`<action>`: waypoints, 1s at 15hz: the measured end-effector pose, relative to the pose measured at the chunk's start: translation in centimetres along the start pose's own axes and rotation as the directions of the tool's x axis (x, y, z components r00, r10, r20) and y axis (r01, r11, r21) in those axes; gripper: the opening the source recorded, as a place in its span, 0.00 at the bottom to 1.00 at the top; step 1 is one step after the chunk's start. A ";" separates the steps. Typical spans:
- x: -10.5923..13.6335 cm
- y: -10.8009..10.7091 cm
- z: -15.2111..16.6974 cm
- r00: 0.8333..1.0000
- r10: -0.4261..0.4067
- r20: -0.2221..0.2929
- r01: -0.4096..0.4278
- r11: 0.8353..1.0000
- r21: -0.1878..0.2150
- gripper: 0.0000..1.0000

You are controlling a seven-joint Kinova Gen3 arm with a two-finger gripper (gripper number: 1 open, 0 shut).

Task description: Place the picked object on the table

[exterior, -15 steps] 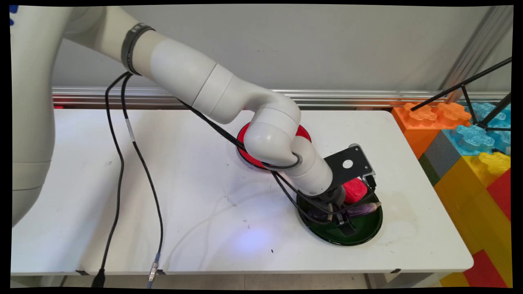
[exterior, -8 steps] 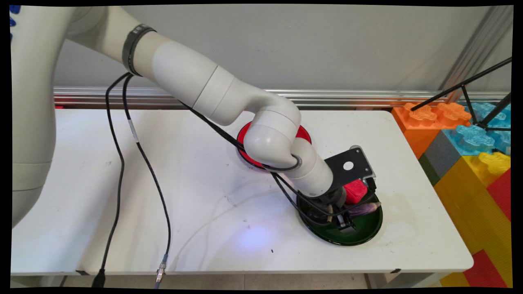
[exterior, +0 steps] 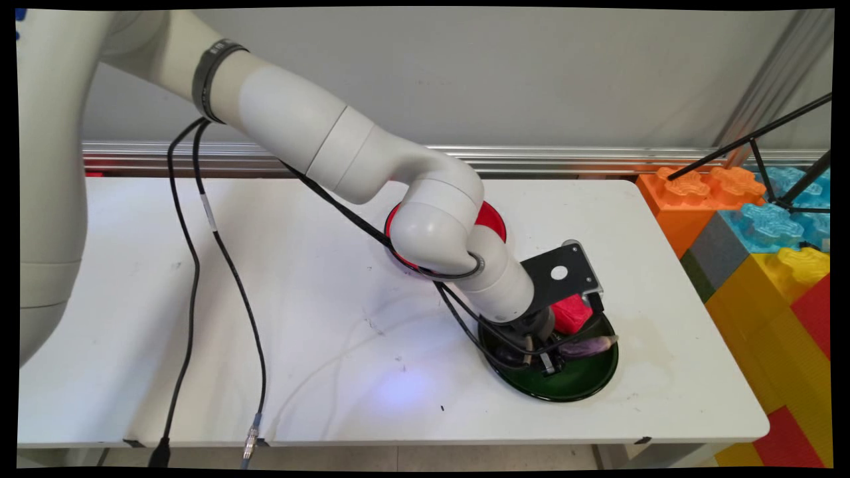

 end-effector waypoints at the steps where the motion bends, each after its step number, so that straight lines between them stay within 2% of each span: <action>1: 0.0 0.1 -0.1 1.000 -0.002 0.001 0.002 1.000 -0.001 0.00; 8: 0.8 0.3 -1.1 1.000 -0.016 -0.006 0.016 1.000 0.006 0.00; 15: 3.3 -0.1 -4.4 0.998 -0.051 -0.038 0.052 0.999 0.016 0.00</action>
